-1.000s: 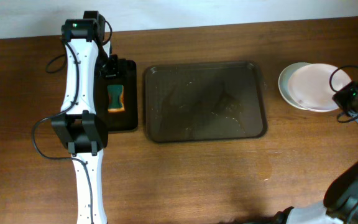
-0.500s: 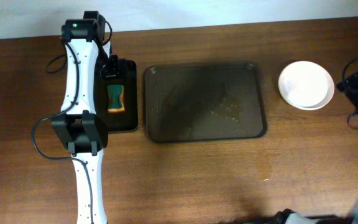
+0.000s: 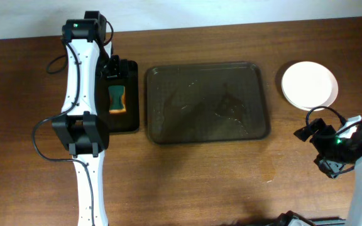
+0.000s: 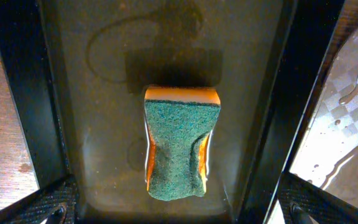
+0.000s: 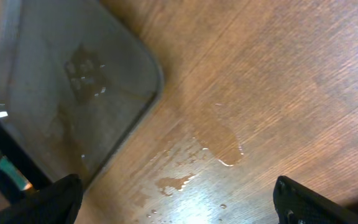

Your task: Clean dirty plates on tray and stack at the side

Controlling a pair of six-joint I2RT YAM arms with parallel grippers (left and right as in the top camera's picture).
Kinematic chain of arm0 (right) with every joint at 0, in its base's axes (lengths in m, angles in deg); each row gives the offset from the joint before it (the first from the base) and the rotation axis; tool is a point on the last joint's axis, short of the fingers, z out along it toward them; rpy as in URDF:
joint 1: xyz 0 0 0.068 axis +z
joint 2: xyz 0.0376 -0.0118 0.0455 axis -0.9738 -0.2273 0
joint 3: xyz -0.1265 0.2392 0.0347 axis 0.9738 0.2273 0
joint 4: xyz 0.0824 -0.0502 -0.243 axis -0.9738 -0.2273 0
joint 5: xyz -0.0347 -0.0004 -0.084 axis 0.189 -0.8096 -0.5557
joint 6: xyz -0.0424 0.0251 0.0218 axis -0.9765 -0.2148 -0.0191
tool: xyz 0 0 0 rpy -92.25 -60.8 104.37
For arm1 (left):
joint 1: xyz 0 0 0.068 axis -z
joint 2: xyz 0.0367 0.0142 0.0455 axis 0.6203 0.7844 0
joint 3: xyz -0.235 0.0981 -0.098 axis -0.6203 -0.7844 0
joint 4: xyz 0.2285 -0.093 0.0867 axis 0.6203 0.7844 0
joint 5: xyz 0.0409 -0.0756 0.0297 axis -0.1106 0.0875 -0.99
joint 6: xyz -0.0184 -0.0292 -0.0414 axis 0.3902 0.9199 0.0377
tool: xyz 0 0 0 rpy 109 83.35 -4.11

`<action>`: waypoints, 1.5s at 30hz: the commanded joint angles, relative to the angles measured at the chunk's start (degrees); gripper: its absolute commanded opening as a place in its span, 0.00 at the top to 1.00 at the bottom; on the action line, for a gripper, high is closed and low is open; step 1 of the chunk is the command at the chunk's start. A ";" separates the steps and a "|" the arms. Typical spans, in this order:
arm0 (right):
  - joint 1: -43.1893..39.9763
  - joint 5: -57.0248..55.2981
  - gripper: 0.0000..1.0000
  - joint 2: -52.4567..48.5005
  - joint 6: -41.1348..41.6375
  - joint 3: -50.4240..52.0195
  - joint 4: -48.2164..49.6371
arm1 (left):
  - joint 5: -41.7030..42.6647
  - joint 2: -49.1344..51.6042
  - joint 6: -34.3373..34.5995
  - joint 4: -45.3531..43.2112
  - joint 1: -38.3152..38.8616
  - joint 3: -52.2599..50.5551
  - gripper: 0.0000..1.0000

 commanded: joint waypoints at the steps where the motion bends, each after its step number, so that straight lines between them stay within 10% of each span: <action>1: 0.26 -1.75 0.02 -2.95 -2.12 0.20 0.20 | -0.42 -1.70 0.52 0.07 -0.15 0.66 0.00; 12: 8.22 0.15 0.02 -3.76 -4.04 3.26 14.91 | -0.42 -1.70 0.52 0.07 -0.15 0.66 0.00; 20: 34.77 -18.16 0.02 37.55 -4.07 21.24 32.44 | -0.42 -1.70 0.52 0.07 -0.15 0.66 0.00; 30: 35.12 -18.32 0.02 63.89 -4.52 51.60 54.55 | -0.42 -1.70 0.52 0.07 -0.15 0.66 0.00; 42: 35.12 -15.08 0.02 68.06 -12.55 59.60 75.76 | -0.42 -1.70 0.52 0.07 -0.15 0.66 0.00; 45: 35.12 -15.10 0.02 68.06 -19.63 59.60 67.80 | -0.42 -1.70 0.52 0.07 -0.15 0.66 0.00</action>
